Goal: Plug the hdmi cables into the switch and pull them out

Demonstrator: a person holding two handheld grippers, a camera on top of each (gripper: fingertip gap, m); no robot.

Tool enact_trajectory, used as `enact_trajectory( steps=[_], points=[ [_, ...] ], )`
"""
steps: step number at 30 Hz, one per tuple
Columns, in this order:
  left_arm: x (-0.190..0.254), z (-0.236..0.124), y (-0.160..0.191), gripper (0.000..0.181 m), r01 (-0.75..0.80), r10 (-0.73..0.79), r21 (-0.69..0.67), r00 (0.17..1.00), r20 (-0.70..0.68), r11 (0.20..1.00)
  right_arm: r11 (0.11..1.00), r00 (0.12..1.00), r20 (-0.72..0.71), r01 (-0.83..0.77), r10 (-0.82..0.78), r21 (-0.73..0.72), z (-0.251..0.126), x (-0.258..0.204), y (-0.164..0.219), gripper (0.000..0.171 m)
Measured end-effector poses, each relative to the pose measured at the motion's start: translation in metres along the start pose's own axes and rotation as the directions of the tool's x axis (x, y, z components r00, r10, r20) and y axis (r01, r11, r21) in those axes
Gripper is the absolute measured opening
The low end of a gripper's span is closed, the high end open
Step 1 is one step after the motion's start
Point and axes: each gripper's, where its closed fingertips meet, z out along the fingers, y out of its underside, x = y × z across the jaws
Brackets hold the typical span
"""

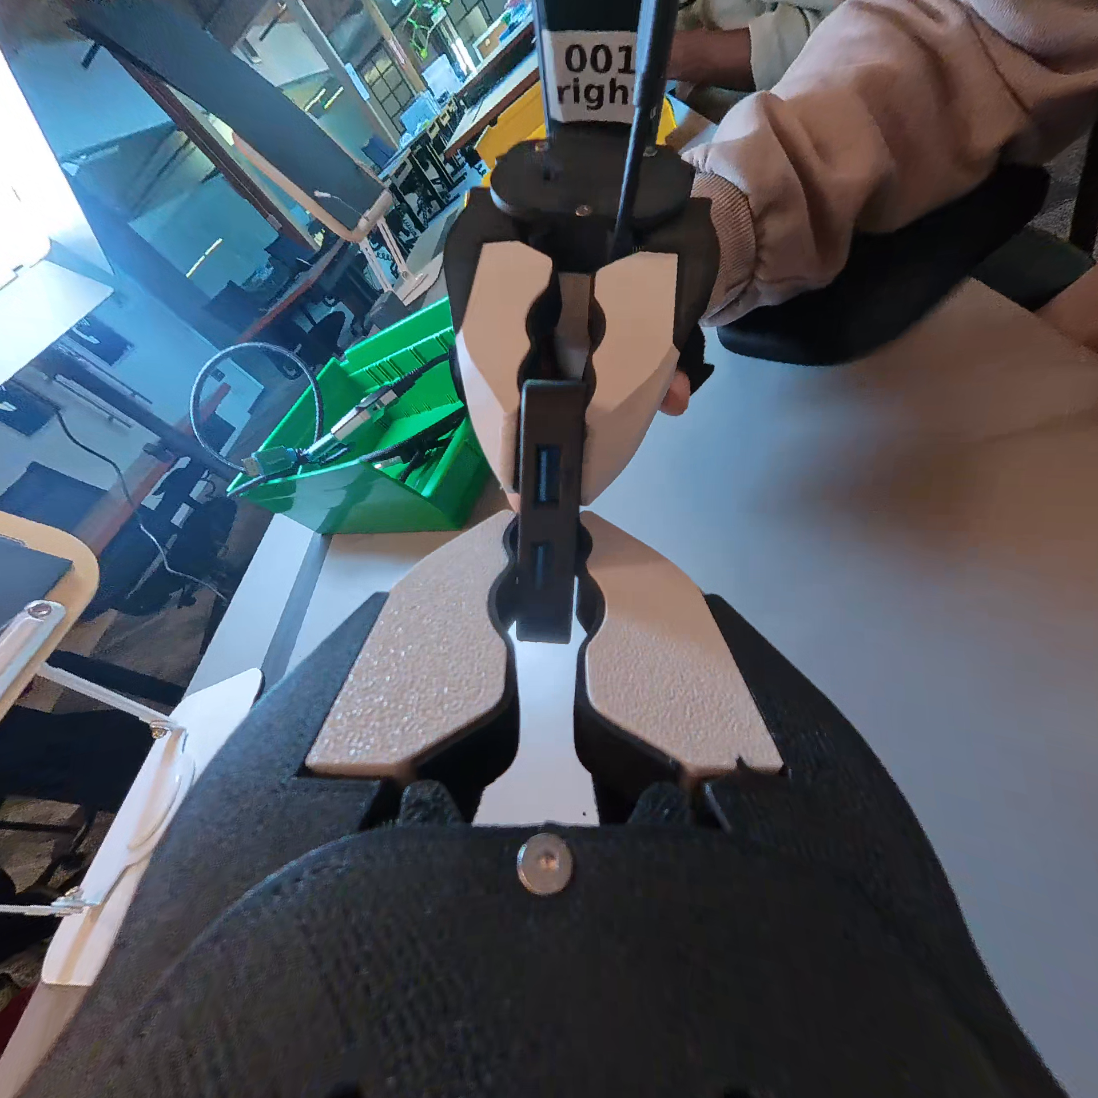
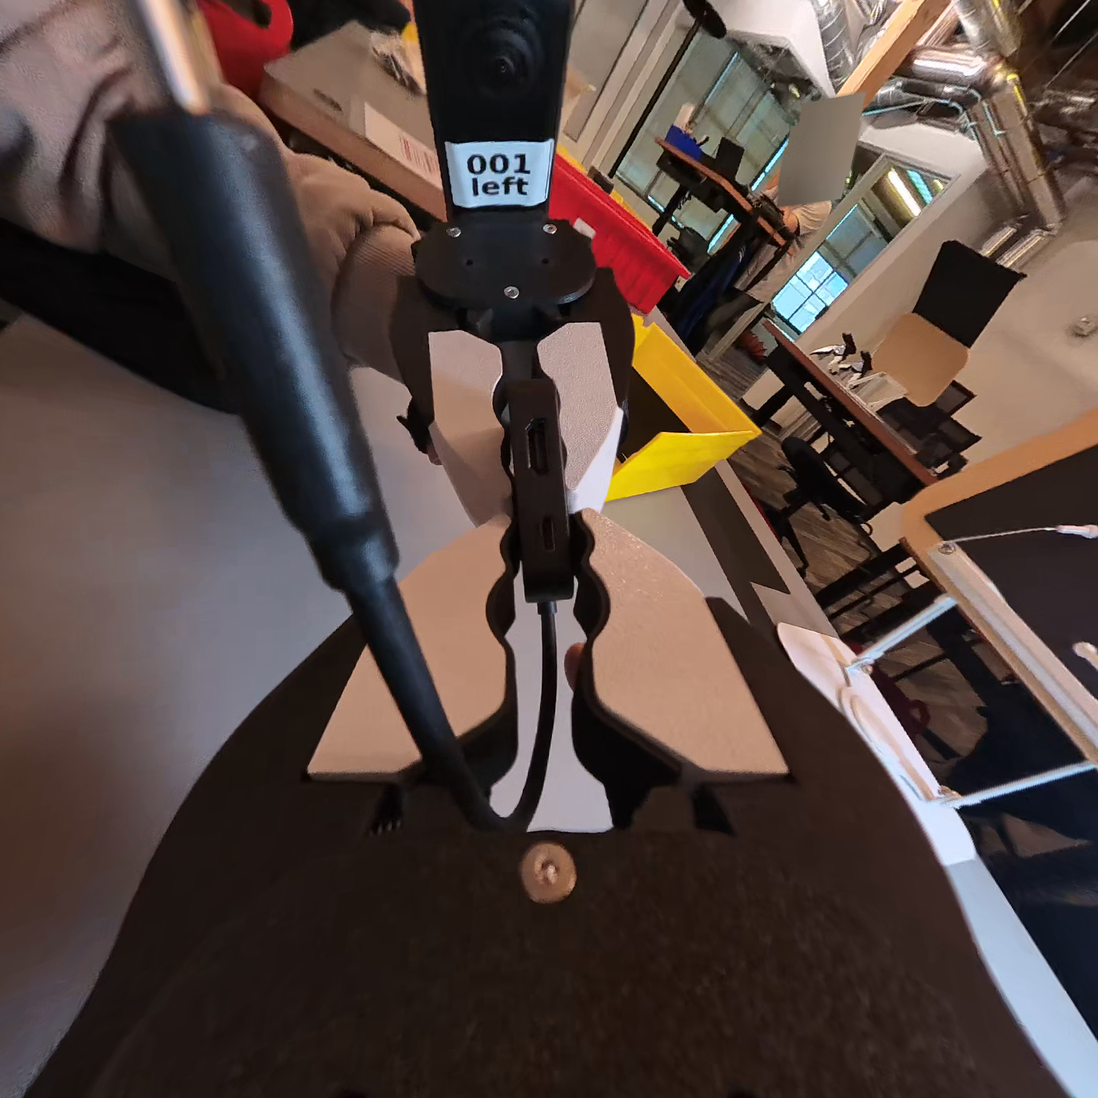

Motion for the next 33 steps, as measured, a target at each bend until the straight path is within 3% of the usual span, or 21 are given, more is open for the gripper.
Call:
enact_trajectory(
  steps=[7,10,15,19,22,27,30,33],
  points=[
    [-0.02,-0.003,0.029,0.026,0.062,-0.058,-0.032,0.992,0.11,0.998,0.981,0.985,-0.107,0.118,-0.136,-0.157,0.005,0.011,0.023,0.014],
    [-0.022,-0.004,0.024,0.025,0.006,0.001,-0.053,0.991,0.136,0.999,0.954,0.98,-0.123,0.12,-0.159,-0.274,0.006,0.017,0.041,0.014],
    [-0.006,0.002,0.032,0.016,-0.087,0.107,-0.236,0.992,0.072,0.968,0.949,0.996,-0.051,0.058,-0.077,-0.309,0.011,0.004,0.056,0.015],
    [-0.016,-0.012,0.01,0.015,0.063,-0.058,-0.086,0.996,0.063,0.994,0.982,0.983,-0.057,-0.177,0.174,-0.067,0.002,0.019,0.02,0.021],
    [-0.034,-0.029,-0.014,0.014,0.212,-0.223,0.132,0.972,0.073,0.968,0.93,0.934,-0.064,-0.341,0.352,0.136,-0.02,0.045,0.001,0.04],
    [-0.064,-0.06,-0.051,0.014,0.345,-0.423,0.452,0.902,0.081,0.823,0.836,0.85,0.029,-0.524,0.527,0.163,-0.016,0.044,0.014,0.052],
    [-0.051,-0.052,-0.062,0.014,0.348,-0.408,0.485,0.913,0.019,0.803,0.851,0.864,0.095,-0.504,0.495,0.151,0.004,0.017,0.001,0.051],
    [-0.03,-0.032,-0.054,0.014,0.296,-0.321,0.396,0.947,-0.003,0.869,0.874,0.902,0.052,-0.427,0.428,0.23,0.002,0.018,-0.024,0.034]
  ],
)
